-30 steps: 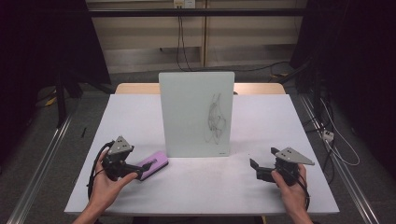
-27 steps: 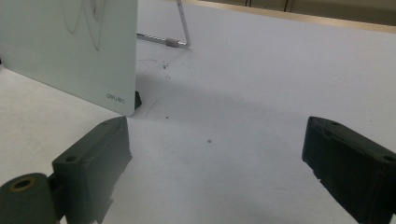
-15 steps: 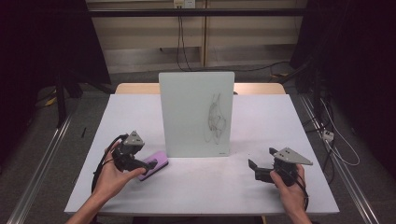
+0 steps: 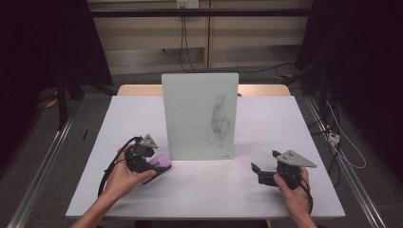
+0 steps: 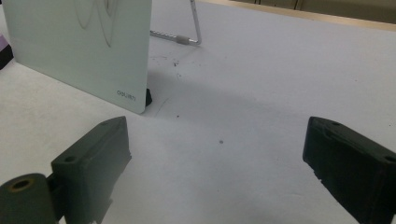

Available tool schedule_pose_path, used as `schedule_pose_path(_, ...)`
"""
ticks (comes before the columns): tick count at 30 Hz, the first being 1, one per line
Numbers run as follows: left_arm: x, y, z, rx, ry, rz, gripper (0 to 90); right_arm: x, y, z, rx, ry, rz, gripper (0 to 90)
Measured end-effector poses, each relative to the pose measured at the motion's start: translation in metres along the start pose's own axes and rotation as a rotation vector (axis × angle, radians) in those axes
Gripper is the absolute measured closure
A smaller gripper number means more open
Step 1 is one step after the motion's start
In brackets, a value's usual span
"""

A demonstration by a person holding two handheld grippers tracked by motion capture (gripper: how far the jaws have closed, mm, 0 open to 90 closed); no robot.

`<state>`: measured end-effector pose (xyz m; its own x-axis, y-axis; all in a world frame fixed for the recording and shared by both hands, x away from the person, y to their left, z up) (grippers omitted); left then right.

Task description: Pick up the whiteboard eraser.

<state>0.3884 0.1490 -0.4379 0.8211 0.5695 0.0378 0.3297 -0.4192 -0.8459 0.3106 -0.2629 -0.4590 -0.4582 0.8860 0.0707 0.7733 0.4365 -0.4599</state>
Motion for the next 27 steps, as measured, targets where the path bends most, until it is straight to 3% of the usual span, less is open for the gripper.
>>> schedule_pose_path(6, 0.003, 0.004, 0.005, 0.034, 0.009, 0.007, 35.4, 0.000, -0.002, 0.001, 0.001, 0.000, 0.001, 7.4)
schedule_pose_path(8, 0.003, 0.004, 0.007, 0.034, 0.000, 0.023, 35.5, 0.000, -0.002, 0.001, 0.002, -0.001, 0.002, 7.3)
schedule_pose_path(13, 0.002, 0.005, 0.011, 0.058, 0.006, 0.011, 39.1, 0.000, -0.002, 0.001, 0.002, -0.002, 0.001, 7.3)
schedule_pose_path(27, 0.002, 0.006, 0.011, 0.054, 0.004, 0.024, 40.8, 0.001, -0.001, 0.001, 0.003, -0.006, -0.005, 7.3)
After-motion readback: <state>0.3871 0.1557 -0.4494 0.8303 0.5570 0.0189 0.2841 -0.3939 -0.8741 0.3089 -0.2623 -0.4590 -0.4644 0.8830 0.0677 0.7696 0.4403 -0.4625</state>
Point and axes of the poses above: each handheld gripper's, and its own axes: y roughly forward along the jaws, z roughly out of its underside, x roughly to its left, the point moved 3 cm from there along y, roughly forward along the jaws, and after that the axes turned 4 degrees about -z, right-handed, at the moved point
